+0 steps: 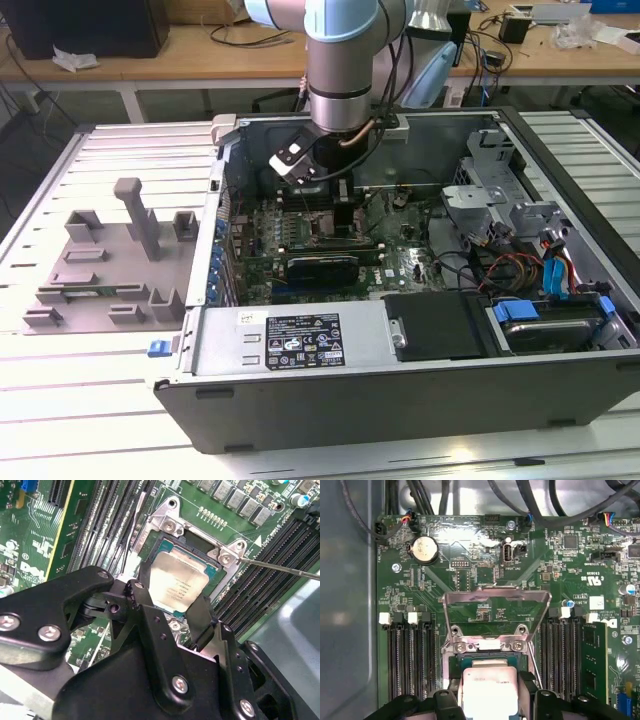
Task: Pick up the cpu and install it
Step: 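Place the cpu into insertion slot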
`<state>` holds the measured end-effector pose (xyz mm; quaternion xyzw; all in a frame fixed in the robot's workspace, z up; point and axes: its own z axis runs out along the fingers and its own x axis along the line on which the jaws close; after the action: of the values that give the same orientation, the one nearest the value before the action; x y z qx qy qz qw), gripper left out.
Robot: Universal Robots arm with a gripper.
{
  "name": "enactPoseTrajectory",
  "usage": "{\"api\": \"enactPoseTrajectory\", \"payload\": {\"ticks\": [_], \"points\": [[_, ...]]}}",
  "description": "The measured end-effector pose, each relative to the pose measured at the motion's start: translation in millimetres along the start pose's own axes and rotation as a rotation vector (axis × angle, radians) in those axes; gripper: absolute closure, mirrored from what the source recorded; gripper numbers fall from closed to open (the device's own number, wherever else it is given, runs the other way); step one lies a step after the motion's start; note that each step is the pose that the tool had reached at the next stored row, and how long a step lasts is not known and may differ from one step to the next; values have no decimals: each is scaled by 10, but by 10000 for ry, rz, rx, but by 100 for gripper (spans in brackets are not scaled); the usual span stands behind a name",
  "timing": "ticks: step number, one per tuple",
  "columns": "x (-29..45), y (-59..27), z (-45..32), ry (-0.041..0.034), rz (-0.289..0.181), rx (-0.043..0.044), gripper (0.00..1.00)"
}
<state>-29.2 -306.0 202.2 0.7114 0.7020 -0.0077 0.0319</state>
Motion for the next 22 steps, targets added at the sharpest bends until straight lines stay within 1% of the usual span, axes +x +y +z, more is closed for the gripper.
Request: {"api": "enactPoseTrajectory", "payload": {"ticks": [2,5,7,11,16,18,19,20,21,22], "points": [[1,0,2,-3,-221,-12,46],[0,0,1,-5,-268,-16,46],[-3,2,-64,-5,-267,-17,46],[-7,4,-125,-4,-267,-17,46],[-7,4,-127,-5,-267,-16,46],[-7,5,-128,-5,-267,-17,48],[-7,5,-129,-5,-267,-16,67],[-7,5,-130,-5,-267,-16,73],[-7,5,-130,-4,-267,-16,73],[-7,5,-131,-5,-267,-16,79]]}}
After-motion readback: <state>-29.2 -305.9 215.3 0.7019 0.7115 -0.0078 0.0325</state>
